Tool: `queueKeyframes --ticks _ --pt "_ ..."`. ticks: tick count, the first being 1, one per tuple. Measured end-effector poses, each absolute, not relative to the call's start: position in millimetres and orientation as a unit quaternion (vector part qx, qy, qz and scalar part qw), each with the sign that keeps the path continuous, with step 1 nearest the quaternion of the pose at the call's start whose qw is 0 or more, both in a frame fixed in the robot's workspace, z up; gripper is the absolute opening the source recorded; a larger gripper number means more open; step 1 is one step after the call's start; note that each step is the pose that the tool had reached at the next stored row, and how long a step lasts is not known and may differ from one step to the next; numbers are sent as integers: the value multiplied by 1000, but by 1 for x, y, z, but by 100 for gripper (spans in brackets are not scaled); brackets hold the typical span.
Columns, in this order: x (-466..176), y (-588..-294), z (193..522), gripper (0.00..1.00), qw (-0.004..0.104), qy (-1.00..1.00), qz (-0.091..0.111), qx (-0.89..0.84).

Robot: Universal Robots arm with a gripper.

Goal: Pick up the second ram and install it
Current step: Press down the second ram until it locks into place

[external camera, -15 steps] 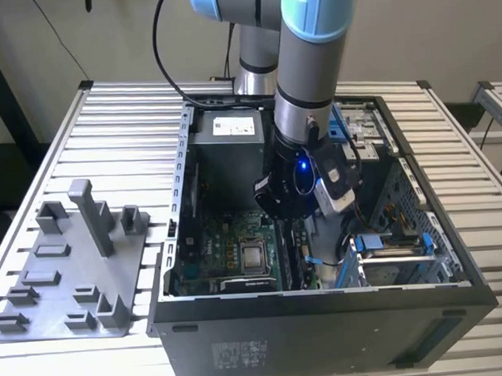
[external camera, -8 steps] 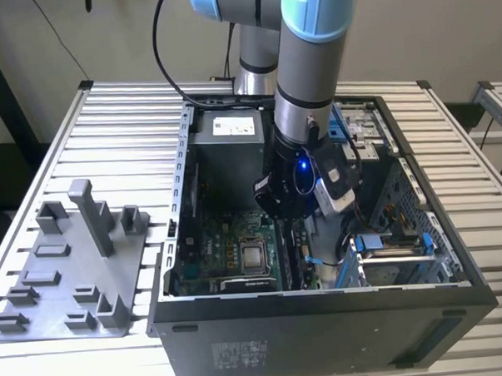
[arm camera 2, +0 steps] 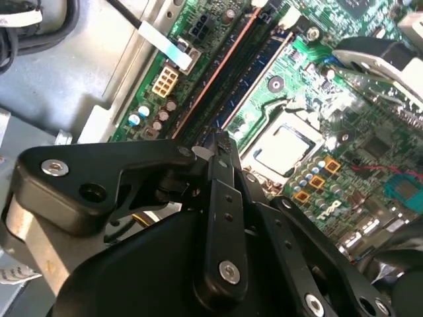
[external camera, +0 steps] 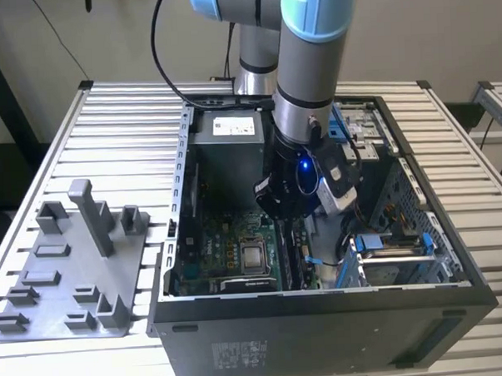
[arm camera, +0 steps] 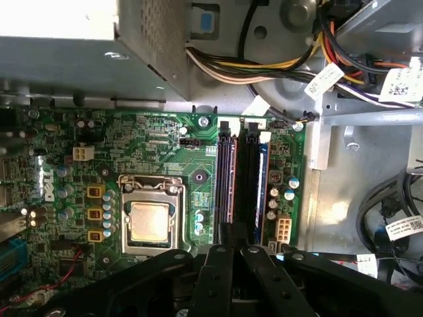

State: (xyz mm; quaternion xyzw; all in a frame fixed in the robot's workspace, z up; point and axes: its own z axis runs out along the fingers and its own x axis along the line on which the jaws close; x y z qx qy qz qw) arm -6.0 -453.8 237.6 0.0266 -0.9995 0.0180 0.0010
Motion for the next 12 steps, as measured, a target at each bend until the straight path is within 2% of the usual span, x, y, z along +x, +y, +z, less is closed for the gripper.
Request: queueKeyframes --ticks 3,8,12 --pt "-6 -454 238 11 1 -999 15 45" --pt "-6 -454 238 11 -1 -998 -3 61" --pt "-6 -454 238 11 0 -996 -2 89"
